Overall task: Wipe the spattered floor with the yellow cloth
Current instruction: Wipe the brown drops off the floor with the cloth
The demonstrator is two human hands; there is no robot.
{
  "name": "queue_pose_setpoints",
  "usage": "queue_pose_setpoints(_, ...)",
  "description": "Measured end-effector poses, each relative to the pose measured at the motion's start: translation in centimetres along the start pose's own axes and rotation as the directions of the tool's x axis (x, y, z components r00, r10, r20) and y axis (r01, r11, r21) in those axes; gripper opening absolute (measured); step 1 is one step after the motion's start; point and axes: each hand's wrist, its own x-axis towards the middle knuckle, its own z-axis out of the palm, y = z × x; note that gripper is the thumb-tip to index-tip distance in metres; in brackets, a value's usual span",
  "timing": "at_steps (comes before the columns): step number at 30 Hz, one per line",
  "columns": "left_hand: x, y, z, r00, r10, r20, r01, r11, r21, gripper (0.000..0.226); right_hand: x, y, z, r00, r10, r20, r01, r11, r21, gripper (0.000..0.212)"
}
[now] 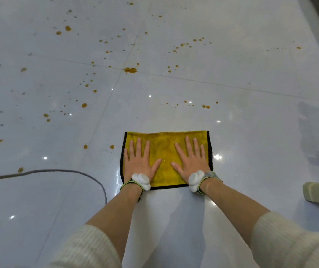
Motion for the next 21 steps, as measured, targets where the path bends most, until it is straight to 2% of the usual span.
queue_pose_setpoints(5, -6.9, -4.9, 1.2, 0.991, -0.135, 0.024, 0.135, 0.991, -0.011, 0.090, -3.3, -5.5, 1.1, 0.982, -0.169, 0.085, 0.173, 0.984, -0.041, 0.078)
queue_pose_setpoints(9, -8.3, -6.7, 1.5, 0.983, -0.186, 0.009, 0.186, 0.981, -0.049, 0.089, -2.6, -7.4, 0.9, 0.956, -0.282, 0.084, 0.289, 0.954, -0.085, 0.079)
queue_pose_setpoints(14, -5.7, -9.1, 1.5, 0.975, -0.221, -0.025, 0.219, 0.974, -0.065, 0.088, 1.2, -9.0, 0.4, 0.948, -0.315, 0.035, 0.317, 0.944, -0.096, 0.078)
queue_pose_setpoints(21, 3.1, -15.5, -0.5, 0.955, -0.293, -0.044, 0.291, 0.955, -0.055, 0.089, 12.8, -14.1, -0.3, 0.956, -0.292, 0.027, 0.292, 0.956, -0.025, 0.076)
